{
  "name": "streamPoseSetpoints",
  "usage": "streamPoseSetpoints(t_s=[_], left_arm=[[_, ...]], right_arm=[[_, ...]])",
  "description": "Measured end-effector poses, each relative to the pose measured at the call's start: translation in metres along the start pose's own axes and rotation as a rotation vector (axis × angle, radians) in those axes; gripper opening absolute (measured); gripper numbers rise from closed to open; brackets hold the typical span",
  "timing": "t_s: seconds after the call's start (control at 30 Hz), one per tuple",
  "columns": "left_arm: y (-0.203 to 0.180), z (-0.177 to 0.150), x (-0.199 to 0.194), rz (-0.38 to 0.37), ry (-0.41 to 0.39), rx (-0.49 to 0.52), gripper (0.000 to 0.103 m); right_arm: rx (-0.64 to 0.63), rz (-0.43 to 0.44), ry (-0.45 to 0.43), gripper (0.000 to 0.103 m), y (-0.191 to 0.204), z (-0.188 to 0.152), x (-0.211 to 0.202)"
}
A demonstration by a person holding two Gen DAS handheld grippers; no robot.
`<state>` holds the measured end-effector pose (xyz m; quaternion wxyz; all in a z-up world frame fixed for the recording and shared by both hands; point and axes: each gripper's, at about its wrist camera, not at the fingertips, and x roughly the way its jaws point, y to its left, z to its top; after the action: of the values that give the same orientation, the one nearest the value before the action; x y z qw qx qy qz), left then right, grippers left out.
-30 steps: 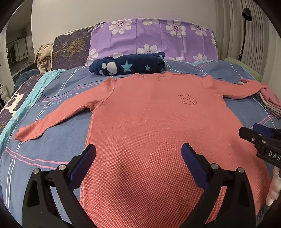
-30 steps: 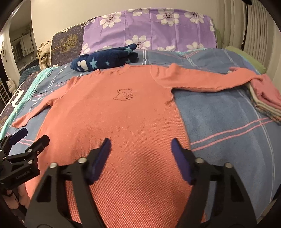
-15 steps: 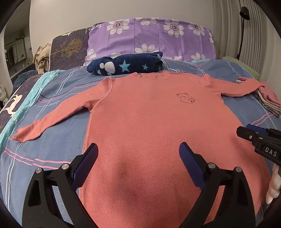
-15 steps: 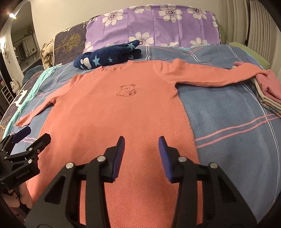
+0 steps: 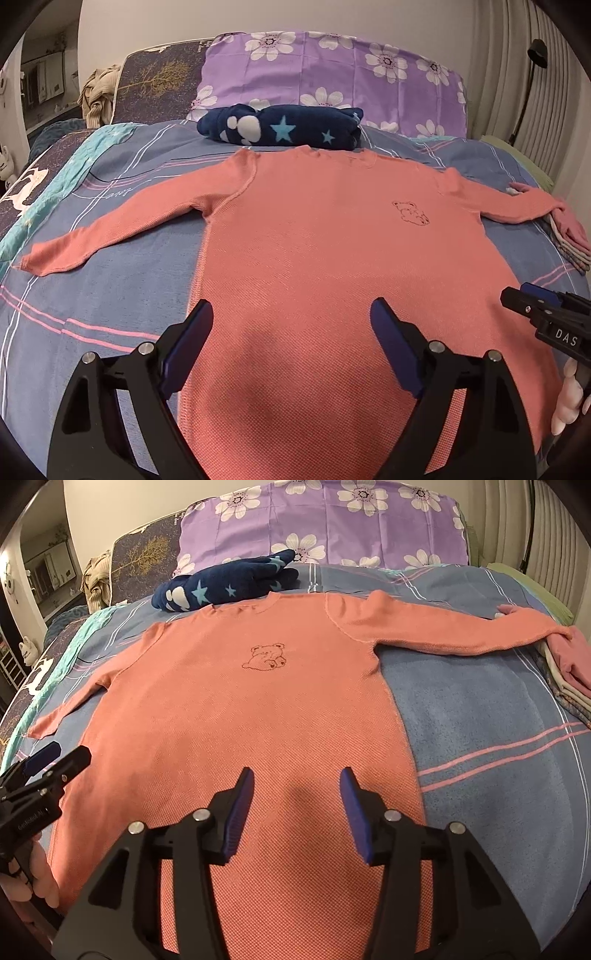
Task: Fold small clothes
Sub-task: 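Grasp the cuff of the sleeve nearest the left tool with the left tool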
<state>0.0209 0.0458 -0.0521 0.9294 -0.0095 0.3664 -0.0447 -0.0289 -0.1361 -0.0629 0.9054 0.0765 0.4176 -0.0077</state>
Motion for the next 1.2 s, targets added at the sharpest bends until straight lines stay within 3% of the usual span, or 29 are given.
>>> streamPoseSetpoints(t_s=[0.4,0.57,0.67,0.73,0.87,1.0,1.1,1.2], left_arm=[[0.018,0.007,0.001,0.017,-0.018,-0.019,0.088],[0.042,0.012,0.011,0.015,0.006,-0.088,0.088],[0.087,0.017,0.016,0.033,0.003,-0.209,0.088],[0.136,0.019,0.020,0.057,0.005,-0.349,0.088],[0.236,0.010,0.030,0.102,0.018,-0.618,0.070],[0.324,-0.010,0.032,0.201,0.011,-0.842,0.068],[0.363,-0.012,0.034,0.258,-0.020,-0.900,0.068],[0.377,0.000,0.043,0.294,-0.015,-0.855,0.068]], right_arm=[[-0.032,0.004,0.010,0.060,0.009,0.011,0.006],[-0.019,0.025,0.026,0.066,0.008,0.015,0.010],[0.001,0.033,0.042,0.067,0.004,0.017,0.014],[0.003,0.022,0.044,0.067,0.002,0.017,0.016],[0.019,0.004,0.051,0.068,-0.004,0.018,0.021],[0.037,-0.012,0.059,0.069,-0.010,0.019,0.026],[0.040,-0.020,0.063,0.069,-0.011,0.020,0.030],[0.041,-0.019,0.069,0.069,-0.010,0.022,0.033]])
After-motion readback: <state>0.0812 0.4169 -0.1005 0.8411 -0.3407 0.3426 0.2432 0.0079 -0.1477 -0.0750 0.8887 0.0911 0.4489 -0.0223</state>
